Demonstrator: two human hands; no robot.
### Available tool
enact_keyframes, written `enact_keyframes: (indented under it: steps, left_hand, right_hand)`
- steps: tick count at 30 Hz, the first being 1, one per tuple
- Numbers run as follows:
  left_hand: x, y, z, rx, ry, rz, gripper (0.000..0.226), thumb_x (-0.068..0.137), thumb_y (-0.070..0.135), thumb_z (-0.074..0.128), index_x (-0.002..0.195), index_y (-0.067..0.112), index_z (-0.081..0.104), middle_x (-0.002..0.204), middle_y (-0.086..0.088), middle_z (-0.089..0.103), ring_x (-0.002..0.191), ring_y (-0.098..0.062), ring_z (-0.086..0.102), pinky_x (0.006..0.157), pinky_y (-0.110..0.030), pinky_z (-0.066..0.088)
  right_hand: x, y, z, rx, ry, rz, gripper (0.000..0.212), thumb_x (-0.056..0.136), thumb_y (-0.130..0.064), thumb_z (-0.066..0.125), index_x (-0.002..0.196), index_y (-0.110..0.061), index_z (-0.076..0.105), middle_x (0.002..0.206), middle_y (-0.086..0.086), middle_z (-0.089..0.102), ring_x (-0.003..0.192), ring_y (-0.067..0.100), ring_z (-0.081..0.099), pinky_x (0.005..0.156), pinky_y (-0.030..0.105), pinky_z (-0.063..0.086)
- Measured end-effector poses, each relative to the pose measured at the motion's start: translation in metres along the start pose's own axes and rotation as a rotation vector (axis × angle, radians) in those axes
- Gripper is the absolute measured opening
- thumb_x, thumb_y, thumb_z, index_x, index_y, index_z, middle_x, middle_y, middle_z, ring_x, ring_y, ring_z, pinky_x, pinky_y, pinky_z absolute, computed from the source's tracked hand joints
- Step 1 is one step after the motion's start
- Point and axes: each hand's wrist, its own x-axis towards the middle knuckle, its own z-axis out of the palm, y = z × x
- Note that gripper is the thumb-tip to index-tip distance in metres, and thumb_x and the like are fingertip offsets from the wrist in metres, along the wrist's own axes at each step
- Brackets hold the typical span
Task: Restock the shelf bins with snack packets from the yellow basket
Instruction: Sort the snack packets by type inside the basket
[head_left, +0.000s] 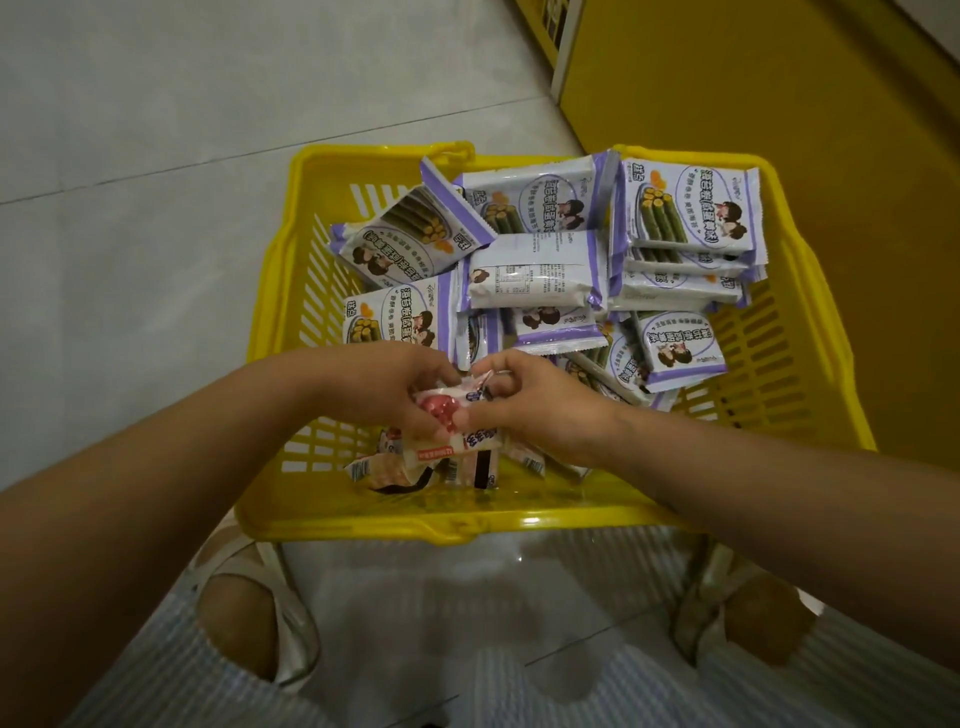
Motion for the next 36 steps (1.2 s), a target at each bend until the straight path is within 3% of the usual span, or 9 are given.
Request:
enact_keyframes:
  steps: [3, 5, 10, 17, 20, 22, 26, 30, 36]
  left_hand:
    - [0.000, -0.006, 0.005, 0.132, -0.007, -0.057, 0.055, 0.081, 0.038, 0.072, 0.129, 0.030, 0.046, 0.111, 0.005, 0.062, 0.087, -0.007, 0.060, 0.078, -0.027, 0.051]
    - [0.000, -0.012, 0.008, 0.375, 0.028, -0.116, 0.052, 0.086, 0.039, 0.066, 0.131, 0.026, 0.045, 0.109, 0.001, 0.060, 0.083, -0.010, 0.054, 0.067, -0.025, 0.043]
    - [0.004, -0.022, 0.016, 0.831, 0.078, -0.228, 0.049, 0.092, 0.040, 0.056, 0.136, 0.028, 0.040, 0.120, 0.000, 0.059, 0.100, -0.019, 0.059, 0.066, -0.029, 0.044]
    - [0.006, -0.011, 0.007, 0.724, 0.133, -0.194, 0.030, 0.091, 0.045, 0.053, 0.115, 0.027, 0.056, 0.090, 0.005, 0.057, 0.080, -0.014, 0.057, 0.063, -0.028, 0.050]
    - [0.003, -0.001, -0.003, 0.609, 0.373, -0.007, 0.015, 0.090, 0.042, 0.055, 0.098, 0.029, 0.058, 0.080, 0.011, 0.056, 0.069, -0.007, 0.050, 0.064, -0.028, 0.050]
    - [0.004, -0.001, -0.003, 0.638, 0.546, 0.142, 0.017, 0.090, 0.037, 0.055, 0.105, 0.029, 0.059, 0.097, 0.007, 0.060, 0.082, -0.012, 0.052, 0.071, -0.029, 0.046]
    - [0.011, -0.012, 0.004, 0.688, 0.571, 0.152, 0.043, 0.089, 0.034, 0.060, 0.130, 0.028, 0.048, 0.130, -0.001, 0.048, 0.118, -0.022, 0.046, 0.098, -0.037, 0.039]
    - [0.014, -0.020, 0.007, 0.583, 0.566, 0.123, 0.051, 0.088, 0.030, 0.063, 0.134, 0.029, 0.042, 0.129, -0.003, 0.045, 0.111, -0.023, 0.050, 0.089, -0.035, 0.046]
    - [0.016, -0.022, 0.007, 0.584, 0.592, 0.140, 0.049, 0.086, 0.027, 0.064, 0.131, 0.028, 0.044, 0.124, -0.003, 0.046, 0.102, -0.022, 0.053, 0.077, -0.031, 0.046]
  right_hand:
    - [-0.004, 0.002, -0.013, -0.138, -0.135, -0.006, 0.045, 0.077, -0.011, 0.077, 0.116, -0.016, 0.055, 0.104, -0.002, 0.069, 0.098, 0.013, 0.068, 0.086, 0.029, 0.056]
    - [-0.011, 0.004, -0.033, -0.498, -0.175, 0.013, 0.041, 0.085, -0.022, 0.070, 0.122, -0.018, 0.055, 0.116, -0.004, 0.064, 0.103, 0.007, 0.063, 0.084, 0.019, 0.051]
    - [-0.024, 0.036, -0.074, -1.105, -0.249, 0.300, 0.046, 0.095, -0.032, 0.053, 0.137, -0.012, 0.047, 0.138, 0.007, 0.049, 0.118, 0.021, 0.051, 0.098, 0.031, 0.043]
    - [-0.016, 0.049, -0.090, -0.997, -0.225, 0.351, 0.080, 0.092, -0.033, 0.061, 0.152, -0.024, 0.009, 0.154, 0.009, 0.029, 0.138, 0.028, 0.032, 0.106, 0.033, 0.033]
    - [-0.015, 0.056, -0.094, -0.984, -0.168, 0.281, 0.091, 0.089, -0.031, 0.064, 0.153, -0.027, 0.000, 0.157, 0.007, 0.022, 0.143, 0.030, 0.024, 0.114, 0.041, 0.029]
    - [-0.014, 0.060, -0.095, -0.989, -0.149, 0.275, 0.094, 0.088, -0.034, 0.066, 0.153, -0.029, -0.002, 0.159, 0.006, 0.019, 0.144, 0.029, 0.022, 0.115, 0.043, 0.029]
    - [-0.006, 0.062, -0.093, -0.935, -0.126, 0.257, 0.083, 0.090, -0.034, 0.063, 0.153, -0.024, 0.010, 0.156, 0.004, 0.028, 0.141, 0.025, 0.030, 0.111, 0.035, 0.033]
    - [0.002, 0.061, -0.088, -0.859, -0.112, 0.245, 0.064, 0.089, -0.026, 0.065, 0.144, -0.016, 0.033, 0.143, 0.005, 0.047, 0.127, 0.022, 0.048, 0.102, 0.031, 0.043]
    - [0.013, 0.068, -0.073, -1.228, -0.062, 0.216, 0.047, 0.088, -0.029, 0.065, 0.129, -0.012, 0.049, 0.127, 0.008, 0.059, 0.112, 0.022, 0.057, 0.088, 0.029, 0.047]
